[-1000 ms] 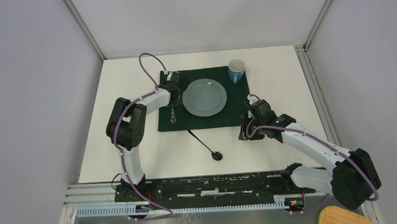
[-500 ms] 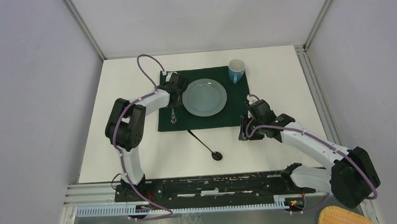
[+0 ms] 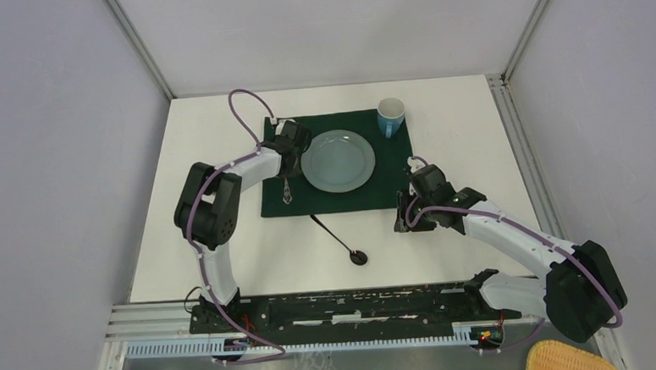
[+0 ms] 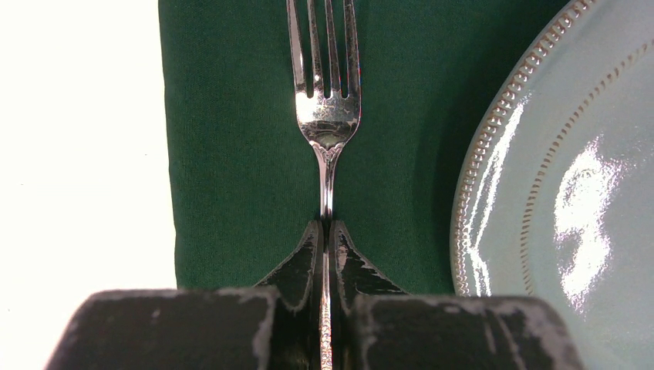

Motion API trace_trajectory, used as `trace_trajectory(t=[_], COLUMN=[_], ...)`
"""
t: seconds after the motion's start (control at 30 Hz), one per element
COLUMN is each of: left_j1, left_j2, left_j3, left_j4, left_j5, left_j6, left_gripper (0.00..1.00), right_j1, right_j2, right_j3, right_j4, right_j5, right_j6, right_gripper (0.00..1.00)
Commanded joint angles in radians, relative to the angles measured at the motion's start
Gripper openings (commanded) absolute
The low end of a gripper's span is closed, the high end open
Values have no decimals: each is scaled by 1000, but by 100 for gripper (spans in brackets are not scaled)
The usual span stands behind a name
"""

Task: Set the dinner table for one person
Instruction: Place the fork on the napkin.

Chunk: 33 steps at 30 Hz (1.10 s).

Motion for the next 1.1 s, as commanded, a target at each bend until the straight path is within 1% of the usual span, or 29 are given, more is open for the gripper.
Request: trace_trajectory(t=[0.0,0.5,0.53,0.6,0.7,0.93,1.07], left_j1=[-14,-22,-22,-24,-23,-24,-24], left_j2=[-10,6,8,8,0,-13,-19], left_j3=[7,26,31,38,40,51,70], left_j4=[0,-14,-19,-29,-31,-41,-60], left_j5=[27,11,7,-8,-24,-75,-104], left_j6=[70,88,86,79,72,58,56], left_gripper=[2,2,3,13,23,35,36], right_j1=[-4,-5,-4,-5,-5,-5,-5], right_j2=[7,15,15,16,18,10,3], right_j3=[7,8,8,8,8,9,6], right_j4=[39,46,46,48,51,47,44], right_j5=[1,-1,0,-1,-4,-6,-7], right_j6=[12,23,23,22,23,24,24], right_gripper=[47,47,47,47,47,47,47])
